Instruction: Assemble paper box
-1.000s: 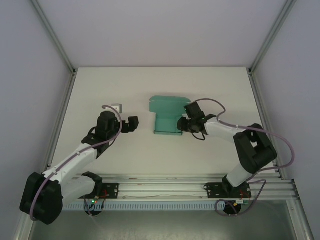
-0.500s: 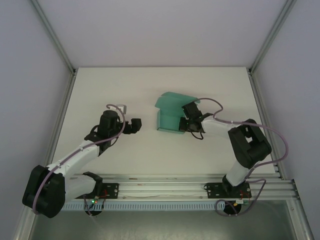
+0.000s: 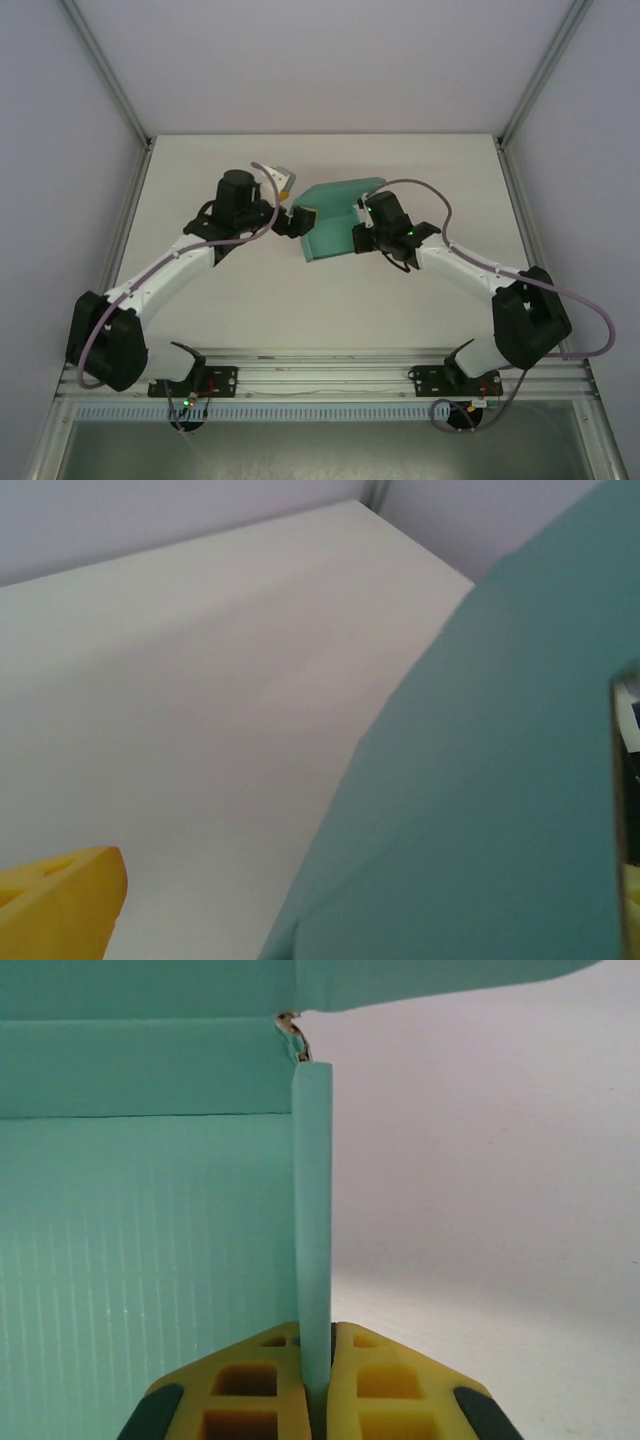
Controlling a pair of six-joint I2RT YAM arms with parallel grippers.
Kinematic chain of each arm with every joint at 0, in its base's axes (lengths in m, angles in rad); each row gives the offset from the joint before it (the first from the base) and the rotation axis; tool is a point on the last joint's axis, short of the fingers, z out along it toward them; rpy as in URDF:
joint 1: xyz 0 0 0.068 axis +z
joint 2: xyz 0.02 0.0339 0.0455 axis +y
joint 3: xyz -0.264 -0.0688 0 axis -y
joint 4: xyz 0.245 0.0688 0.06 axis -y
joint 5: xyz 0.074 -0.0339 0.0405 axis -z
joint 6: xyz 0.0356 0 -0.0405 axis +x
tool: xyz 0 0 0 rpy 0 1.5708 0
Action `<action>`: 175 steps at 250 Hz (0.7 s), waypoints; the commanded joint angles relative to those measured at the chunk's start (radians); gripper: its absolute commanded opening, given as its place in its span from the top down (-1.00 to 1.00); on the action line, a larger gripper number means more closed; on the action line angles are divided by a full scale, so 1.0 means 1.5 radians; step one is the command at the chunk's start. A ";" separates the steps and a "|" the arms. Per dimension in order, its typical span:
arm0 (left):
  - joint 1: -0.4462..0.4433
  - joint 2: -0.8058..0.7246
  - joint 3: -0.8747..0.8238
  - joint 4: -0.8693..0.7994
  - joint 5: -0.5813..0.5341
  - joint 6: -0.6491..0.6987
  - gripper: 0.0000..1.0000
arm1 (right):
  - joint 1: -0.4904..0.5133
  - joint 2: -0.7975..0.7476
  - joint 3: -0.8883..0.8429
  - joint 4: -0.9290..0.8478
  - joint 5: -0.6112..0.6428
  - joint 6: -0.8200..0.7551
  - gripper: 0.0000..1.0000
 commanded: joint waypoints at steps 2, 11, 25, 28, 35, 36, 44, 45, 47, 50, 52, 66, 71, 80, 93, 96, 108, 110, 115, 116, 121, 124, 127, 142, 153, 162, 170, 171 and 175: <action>-0.037 0.021 0.049 -0.053 -0.005 0.072 -0.85 | 0.015 -0.013 0.011 -0.026 -0.003 -0.028 0.96; -0.046 0.028 0.058 -0.054 -0.019 0.077 -0.65 | 0.017 -0.012 0.012 -0.029 -0.006 -0.032 0.96; -0.055 0.034 0.068 -0.057 -0.039 0.082 0.02 | 0.019 -0.014 0.009 -0.027 0.007 -0.028 0.96; -0.057 0.036 0.071 -0.057 -0.044 0.082 0.21 | 0.019 -0.014 0.008 -0.027 0.008 -0.027 0.96; -0.060 0.039 0.074 -0.057 -0.051 0.082 0.60 | 0.019 -0.015 0.005 -0.026 0.012 -0.025 0.96; -0.060 0.039 0.074 -0.058 -0.052 0.082 0.64 | 0.019 -0.015 0.006 -0.026 0.012 -0.025 0.96; -0.063 0.040 0.077 -0.059 -0.054 0.086 0.97 | 0.019 -0.015 0.004 -0.026 0.019 -0.021 0.95; -0.063 0.040 0.077 -0.059 -0.054 0.087 1.00 | 0.019 -0.015 0.004 -0.026 0.019 -0.021 0.95; -0.064 0.040 0.077 -0.059 -0.055 0.087 1.00 | 0.019 -0.016 0.003 -0.025 0.020 -0.020 0.95; -0.065 0.040 0.077 -0.058 -0.057 0.088 1.00 | 0.019 -0.015 0.002 -0.025 0.025 -0.018 0.95; -0.065 0.039 0.077 -0.057 -0.059 0.088 1.00 | 0.019 -0.015 0.002 -0.025 0.027 -0.017 0.95; -0.068 0.034 0.076 -0.053 -0.061 0.091 1.00 | 0.020 -0.008 0.003 -0.033 0.049 -0.016 0.94; -0.069 0.031 0.075 -0.051 -0.059 0.091 1.00 | 0.020 -0.003 0.003 -0.038 0.060 -0.016 0.94; -0.069 0.024 0.073 -0.043 -0.056 0.085 1.00 | 0.020 0.008 0.007 -0.049 0.083 -0.014 0.94; -0.070 0.016 0.073 -0.038 -0.044 0.079 1.00 | 0.020 0.030 0.015 -0.074 0.117 -0.009 0.91; -0.070 0.014 0.073 -0.038 -0.041 0.079 1.00 | 0.020 0.035 0.019 -0.079 0.124 -0.009 0.91; -0.071 0.008 0.075 -0.037 -0.036 0.075 1.00 | 0.022 0.058 0.025 -0.098 0.154 -0.007 0.89; -0.071 0.007 0.075 -0.036 -0.036 0.075 1.00 | 0.023 0.061 0.026 -0.100 0.160 -0.007 0.89; -0.071 0.005 0.076 -0.038 -0.035 0.075 1.00 | 0.024 0.068 0.028 -0.102 0.172 -0.009 0.89; -0.071 0.004 0.076 -0.037 -0.035 0.075 1.00 | 0.024 0.070 0.028 -0.103 0.174 -0.010 0.89; -0.071 0.002 0.076 -0.036 -0.034 0.075 1.00 | 0.027 0.077 0.028 -0.105 0.186 -0.012 0.89; -0.071 0.002 0.076 -0.036 -0.036 0.074 1.00 | 0.028 0.081 0.028 -0.107 0.195 -0.014 0.89; -0.071 0.001 0.076 -0.035 -0.036 0.074 1.00 | 0.029 0.085 0.029 -0.109 0.202 -0.016 0.89; -0.071 0.000 0.077 -0.033 -0.040 0.074 1.00 | 0.037 0.106 0.031 -0.110 0.245 -0.031 0.89; -0.071 0.001 0.077 -0.030 -0.040 0.071 1.00 | 0.044 0.122 0.041 -0.122 0.282 -0.034 0.88; -0.072 0.003 0.077 -0.027 -0.041 0.069 1.00 | 0.050 0.135 0.051 -0.135 0.312 -0.033 0.87; -0.072 0.006 0.077 -0.024 -0.041 0.065 1.00 | 0.056 0.147 0.061 -0.144 0.351 -0.025 0.87; -0.072 0.007 0.077 -0.024 -0.041 0.065 1.00 | 0.057 0.149 0.062 -0.145 0.357 -0.023 0.87; -0.072 0.009 0.077 -0.026 -0.041 0.065 1.00 | 0.062 0.155 0.069 -0.153 0.381 -0.013 0.87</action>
